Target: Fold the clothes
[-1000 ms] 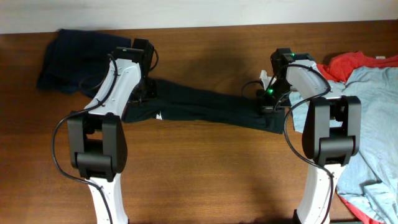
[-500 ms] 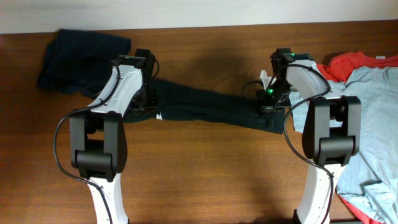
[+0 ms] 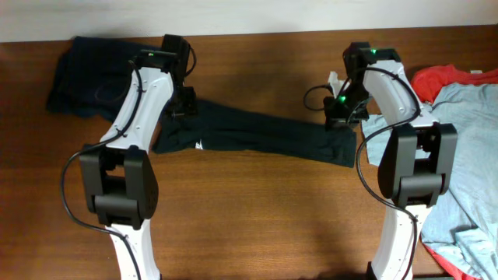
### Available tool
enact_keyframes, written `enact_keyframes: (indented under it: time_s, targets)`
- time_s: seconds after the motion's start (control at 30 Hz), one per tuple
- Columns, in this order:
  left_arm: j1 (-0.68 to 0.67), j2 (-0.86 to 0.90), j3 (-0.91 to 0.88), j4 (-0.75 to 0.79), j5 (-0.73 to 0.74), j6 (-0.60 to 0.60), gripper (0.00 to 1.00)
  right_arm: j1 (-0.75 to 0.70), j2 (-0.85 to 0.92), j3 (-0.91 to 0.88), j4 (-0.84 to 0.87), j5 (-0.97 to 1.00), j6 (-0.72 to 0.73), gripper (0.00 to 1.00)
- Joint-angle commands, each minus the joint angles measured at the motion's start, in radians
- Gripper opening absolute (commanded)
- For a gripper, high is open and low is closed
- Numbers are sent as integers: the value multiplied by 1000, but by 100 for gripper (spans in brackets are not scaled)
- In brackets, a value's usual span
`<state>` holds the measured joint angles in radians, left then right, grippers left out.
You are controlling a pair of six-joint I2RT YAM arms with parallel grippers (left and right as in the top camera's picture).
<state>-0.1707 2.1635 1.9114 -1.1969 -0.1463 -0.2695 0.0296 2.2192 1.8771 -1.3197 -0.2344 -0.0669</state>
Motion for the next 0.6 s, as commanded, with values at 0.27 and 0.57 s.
enact_keyframes:
  time_s: [0.27, 0.57]
  targets:
    - [4, -19, -98, 85, 1, 41, 72, -37, -30, 23, -36, 55, 79, 25]
    - [3, -19, -98, 108, 0, 43, 75, -156, -35, -6, -103, 2, 58, 56]
